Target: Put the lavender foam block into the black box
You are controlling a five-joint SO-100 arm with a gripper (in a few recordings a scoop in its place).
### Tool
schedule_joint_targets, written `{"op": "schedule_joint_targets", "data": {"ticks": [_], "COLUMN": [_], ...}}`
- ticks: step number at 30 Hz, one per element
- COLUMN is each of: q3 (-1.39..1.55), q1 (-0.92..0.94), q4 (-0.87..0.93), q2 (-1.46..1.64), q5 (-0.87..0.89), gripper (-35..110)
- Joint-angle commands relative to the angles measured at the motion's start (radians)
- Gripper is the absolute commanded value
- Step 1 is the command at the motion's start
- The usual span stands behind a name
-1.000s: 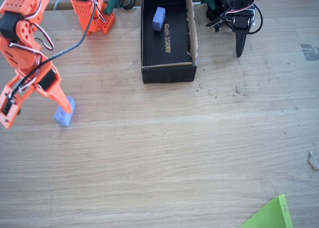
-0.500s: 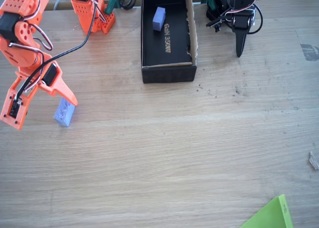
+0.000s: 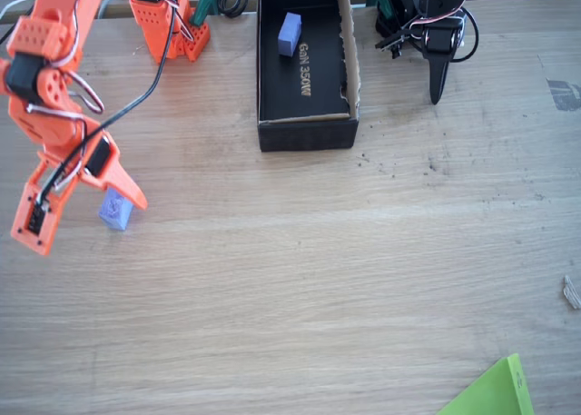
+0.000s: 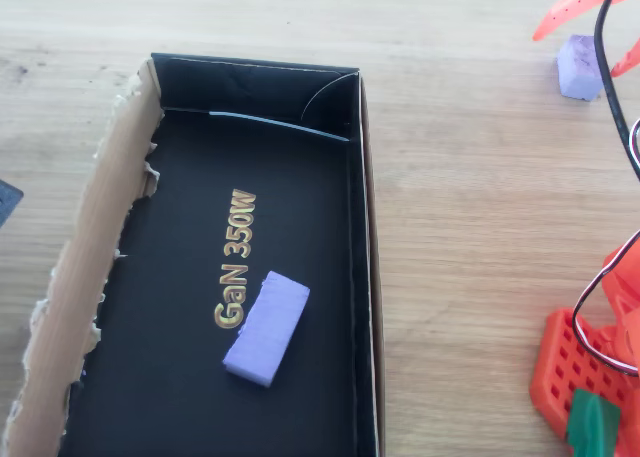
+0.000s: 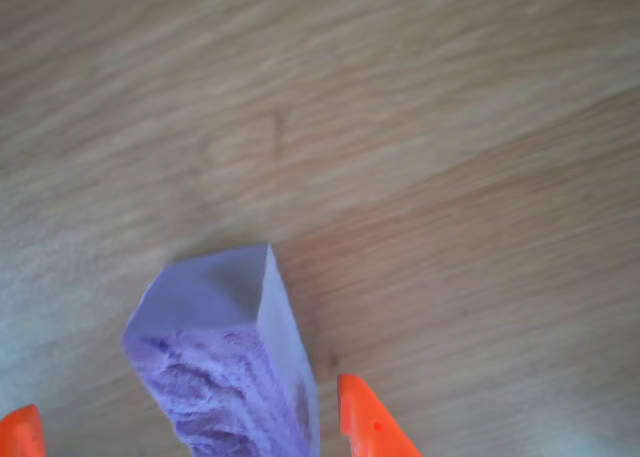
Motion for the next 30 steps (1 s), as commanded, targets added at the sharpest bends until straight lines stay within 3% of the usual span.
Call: {"op": "schedule_joint_targets", "data": {"ticks": [1, 12, 16, 30], "q3": [-0.028, -0.049, -0.049, -0.049], "q1": [0.009, 0.011, 0.012, 0.015], "q4": [-0.021, -0.025, -0.008, 0.052], "q2": [0.008, -0.028, -0.023, 0.011], "q5": [0.002, -0.009, 0.008, -0.002], "gripper": [38, 35, 0, 0]}}
